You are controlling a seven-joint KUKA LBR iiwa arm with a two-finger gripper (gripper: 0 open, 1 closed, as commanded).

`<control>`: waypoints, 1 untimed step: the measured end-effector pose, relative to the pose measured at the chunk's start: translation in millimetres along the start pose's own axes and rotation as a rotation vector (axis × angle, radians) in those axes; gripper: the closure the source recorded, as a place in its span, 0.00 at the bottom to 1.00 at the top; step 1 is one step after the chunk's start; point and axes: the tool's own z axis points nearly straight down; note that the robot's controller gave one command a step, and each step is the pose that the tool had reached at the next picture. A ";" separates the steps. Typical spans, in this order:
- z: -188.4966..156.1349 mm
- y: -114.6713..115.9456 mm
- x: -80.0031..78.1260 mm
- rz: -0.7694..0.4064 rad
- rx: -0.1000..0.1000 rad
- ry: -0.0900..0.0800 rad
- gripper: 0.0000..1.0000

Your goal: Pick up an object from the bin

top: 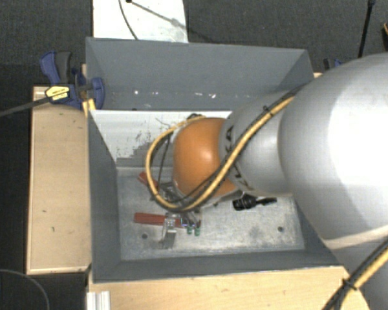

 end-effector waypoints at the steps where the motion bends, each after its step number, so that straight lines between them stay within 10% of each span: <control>1: -0.6 0.6 -0.6 0.006 -0.001 -0.002 0.00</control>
Offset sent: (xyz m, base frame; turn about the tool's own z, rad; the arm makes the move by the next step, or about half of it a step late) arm 0.0000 0.0000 0.0000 0.0000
